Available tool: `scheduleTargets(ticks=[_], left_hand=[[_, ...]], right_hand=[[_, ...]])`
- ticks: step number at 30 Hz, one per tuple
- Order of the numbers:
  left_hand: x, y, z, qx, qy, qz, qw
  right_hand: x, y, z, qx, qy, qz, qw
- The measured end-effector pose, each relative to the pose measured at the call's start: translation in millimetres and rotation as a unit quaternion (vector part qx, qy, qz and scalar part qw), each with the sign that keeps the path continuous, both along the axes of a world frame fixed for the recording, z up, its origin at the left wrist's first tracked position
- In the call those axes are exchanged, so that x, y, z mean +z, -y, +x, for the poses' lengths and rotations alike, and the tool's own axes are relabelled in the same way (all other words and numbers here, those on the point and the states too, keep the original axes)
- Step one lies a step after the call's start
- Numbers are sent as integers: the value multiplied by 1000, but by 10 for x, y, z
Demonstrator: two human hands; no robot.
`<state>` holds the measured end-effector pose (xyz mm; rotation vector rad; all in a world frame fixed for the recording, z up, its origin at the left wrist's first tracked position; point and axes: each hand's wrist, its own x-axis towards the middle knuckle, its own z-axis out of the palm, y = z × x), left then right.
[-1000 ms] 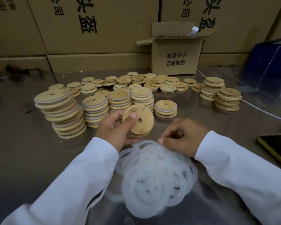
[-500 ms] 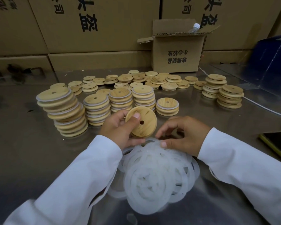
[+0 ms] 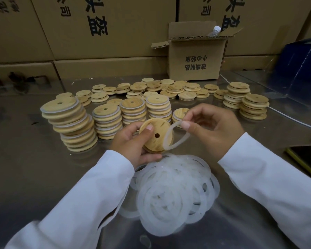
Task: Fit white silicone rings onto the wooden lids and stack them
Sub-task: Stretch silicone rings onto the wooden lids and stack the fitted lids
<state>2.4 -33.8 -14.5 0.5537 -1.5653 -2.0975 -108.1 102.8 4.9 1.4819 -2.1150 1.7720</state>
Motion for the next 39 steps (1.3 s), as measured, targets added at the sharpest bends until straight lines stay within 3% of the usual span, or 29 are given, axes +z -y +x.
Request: scheduleTargets(ticks=[4, 7, 12, 30, 39], left_hand=[[15, -32, -3, -21, 0, 4, 1000], [5, -77, 7, -46, -7, -53, 998], [-17, -112, 21, -55, -41, -140, 988], [-24, -102, 10, -18, -62, -173, 983], [14, -95, 16, -20, -85, -134, 987]], right_hand=[[-14, 51, 65, -7, 76, -21, 997], [-30, 79, 126, -10, 119, -40, 992], [-15, 82, 205, -13, 110, -44, 993], [-27, 95, 111, -49, 140, -19, 989], [-3, 93, 123, -28, 134, -41, 990]])
